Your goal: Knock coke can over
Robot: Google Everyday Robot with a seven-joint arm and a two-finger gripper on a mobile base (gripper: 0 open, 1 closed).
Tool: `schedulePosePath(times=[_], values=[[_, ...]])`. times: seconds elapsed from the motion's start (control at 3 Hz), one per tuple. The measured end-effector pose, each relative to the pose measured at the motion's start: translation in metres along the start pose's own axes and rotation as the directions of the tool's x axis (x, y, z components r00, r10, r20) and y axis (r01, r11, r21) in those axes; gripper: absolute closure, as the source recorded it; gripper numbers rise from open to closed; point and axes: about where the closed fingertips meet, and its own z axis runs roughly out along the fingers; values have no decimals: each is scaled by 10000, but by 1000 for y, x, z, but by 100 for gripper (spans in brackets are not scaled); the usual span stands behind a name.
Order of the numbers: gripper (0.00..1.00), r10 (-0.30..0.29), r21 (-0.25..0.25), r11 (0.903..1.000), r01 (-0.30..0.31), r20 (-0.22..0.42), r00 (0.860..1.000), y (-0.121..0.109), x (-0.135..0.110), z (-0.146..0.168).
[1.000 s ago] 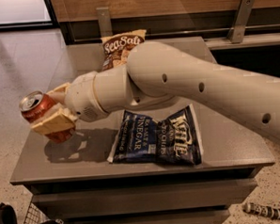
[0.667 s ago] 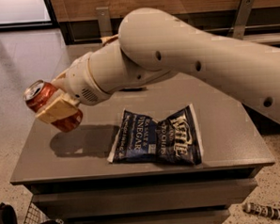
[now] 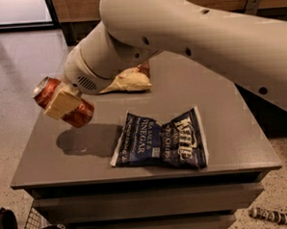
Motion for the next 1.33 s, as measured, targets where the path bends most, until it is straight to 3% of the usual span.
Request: schedulePosePath(times=[0.33, 1.0, 1.33], values=[[100, 74, 256, 9997, -53, -807, 9967, -5, 6, 0], [100, 290, 600, 9981, -136, -2637, 9642, -10, 27, 12], [100, 437, 471, 9984, -313, -2917, 9555, -8, 44, 28]])
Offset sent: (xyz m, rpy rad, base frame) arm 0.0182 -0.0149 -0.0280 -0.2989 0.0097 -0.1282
